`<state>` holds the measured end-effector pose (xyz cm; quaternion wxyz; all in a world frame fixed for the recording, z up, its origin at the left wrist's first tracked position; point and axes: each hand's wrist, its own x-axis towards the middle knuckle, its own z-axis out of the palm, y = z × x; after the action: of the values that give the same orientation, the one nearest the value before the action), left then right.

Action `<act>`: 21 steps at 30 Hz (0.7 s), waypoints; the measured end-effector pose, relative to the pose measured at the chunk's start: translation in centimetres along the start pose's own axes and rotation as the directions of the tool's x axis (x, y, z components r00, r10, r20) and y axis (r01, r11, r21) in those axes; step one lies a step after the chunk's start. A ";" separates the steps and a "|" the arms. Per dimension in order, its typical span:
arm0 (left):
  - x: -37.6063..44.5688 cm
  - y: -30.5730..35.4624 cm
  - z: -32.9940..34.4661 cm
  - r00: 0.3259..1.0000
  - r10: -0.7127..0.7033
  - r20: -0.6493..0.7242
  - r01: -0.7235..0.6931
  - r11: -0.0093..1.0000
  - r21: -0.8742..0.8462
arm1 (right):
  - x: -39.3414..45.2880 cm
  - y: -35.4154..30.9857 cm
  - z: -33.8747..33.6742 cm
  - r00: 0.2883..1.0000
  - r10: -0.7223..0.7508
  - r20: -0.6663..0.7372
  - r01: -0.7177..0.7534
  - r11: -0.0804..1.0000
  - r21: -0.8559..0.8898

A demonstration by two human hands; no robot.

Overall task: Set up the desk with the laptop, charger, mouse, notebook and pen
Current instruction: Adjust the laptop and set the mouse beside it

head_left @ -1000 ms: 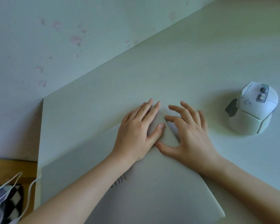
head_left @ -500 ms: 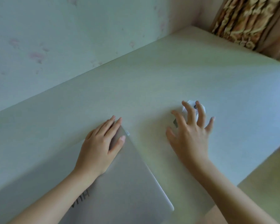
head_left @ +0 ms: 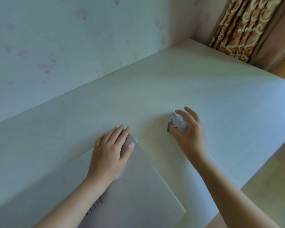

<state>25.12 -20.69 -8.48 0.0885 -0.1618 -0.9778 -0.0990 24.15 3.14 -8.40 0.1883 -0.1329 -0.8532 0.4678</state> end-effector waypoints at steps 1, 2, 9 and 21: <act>0.0 0.0 0.1 1.000 0.011 -0.004 -0.011 1.000 0.007 | -0.2 -0.5 0.0 0.997 0.079 0.010 -0.079 0.985 0.154; 0.0 0.0 0.1 1.000 0.016 -0.009 -0.016 1.000 0.010 | -0.3 -1.2 0.0 0.986 0.165 0.034 -0.167 0.938 0.305; 0.9 5.1 -3.8 0.997 0.007 -0.073 -0.025 0.968 -0.248 | -1.1 -6.7 -1.9 0.832 0.432 0.347 -0.545 0.526 0.653; 0.4 12.7 -16.5 0.985 -0.174 0.022 0.149 0.764 -0.628 | -5.1 -18.3 -11.3 0.653 0.392 0.648 -0.720 0.056 0.692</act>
<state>31.33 -12.44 9.61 0.0390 -0.0956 -0.8975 -0.4289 32.85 -0.13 11.70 -0.0972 -0.2536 -0.3186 0.9081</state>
